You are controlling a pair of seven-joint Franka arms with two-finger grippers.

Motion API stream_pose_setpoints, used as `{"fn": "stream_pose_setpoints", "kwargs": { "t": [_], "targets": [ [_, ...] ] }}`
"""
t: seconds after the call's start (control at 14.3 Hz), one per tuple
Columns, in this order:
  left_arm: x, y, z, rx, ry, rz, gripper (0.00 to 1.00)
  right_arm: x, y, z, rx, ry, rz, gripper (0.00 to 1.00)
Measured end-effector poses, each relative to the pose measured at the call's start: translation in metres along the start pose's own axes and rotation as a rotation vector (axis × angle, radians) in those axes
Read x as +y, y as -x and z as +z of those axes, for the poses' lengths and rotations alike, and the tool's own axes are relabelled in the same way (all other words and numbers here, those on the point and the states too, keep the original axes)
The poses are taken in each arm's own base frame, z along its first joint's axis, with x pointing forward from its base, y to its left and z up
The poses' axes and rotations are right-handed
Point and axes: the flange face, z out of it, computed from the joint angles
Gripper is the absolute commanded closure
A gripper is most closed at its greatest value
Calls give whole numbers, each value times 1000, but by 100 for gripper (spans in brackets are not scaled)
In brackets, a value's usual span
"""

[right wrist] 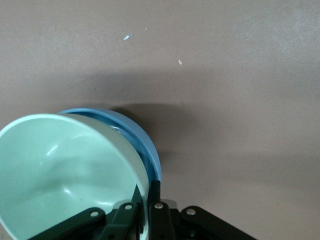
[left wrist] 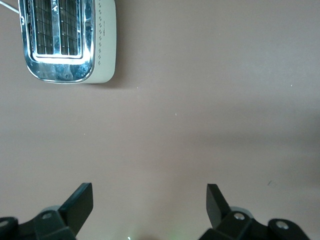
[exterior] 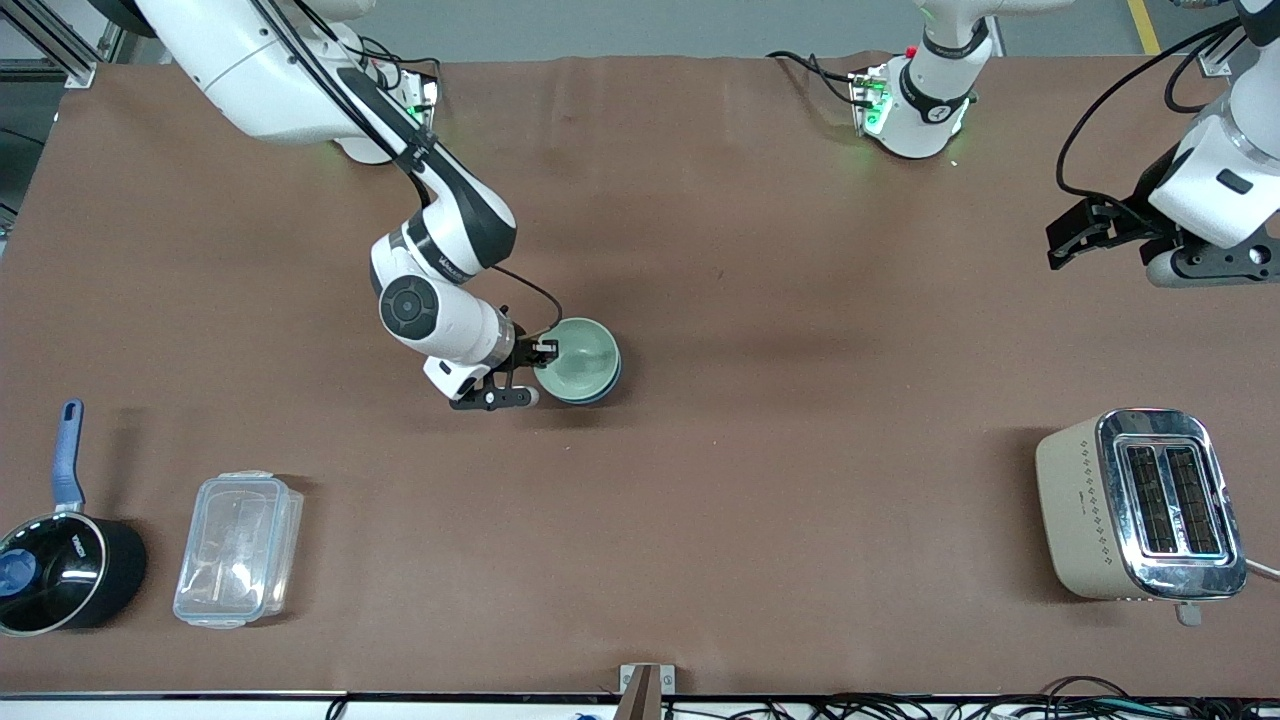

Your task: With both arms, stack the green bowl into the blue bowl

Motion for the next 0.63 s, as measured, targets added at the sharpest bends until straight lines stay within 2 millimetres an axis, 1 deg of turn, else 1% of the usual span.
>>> {"fn": "stream_pose_setpoints", "kwargs": {
  "t": [0.07, 0.14, 0.21, 0.35, 0.42, 0.49, 0.56, 0.63],
  "targets": [
    [0, 2, 1, -2, -1, 2, 0, 0, 0, 0, 1, -1, 0, 20],
    [0, 3, 1, -2, -1, 6, 0, 0, 0, 0, 2, -2, 0, 8],
    [1, 5, 1, -3, -1, 8, 0, 0, 0, 0, 3, -2, 1, 1],
    [1, 6, 3, -6, -1, 10, 0, -1, -2, -2, 7, -4, 16, 0],
    [2, 6, 3, -7, -1, 14, 0, -2, -4, -9, 18, -7, 27, 0],
    [2, 7, 4, -7, 0, 23, 0, -5, -6, -23, 35, -9, 32, 0],
    [2, 7, 3, -5, 0, 32, 0, -8, -9, -46, 48, -3, 34, 0],
    [1, 8, 2, -3, 0, 35, 0, -7, -12, -80, 62, 11, 38, 0]
  ]
}}
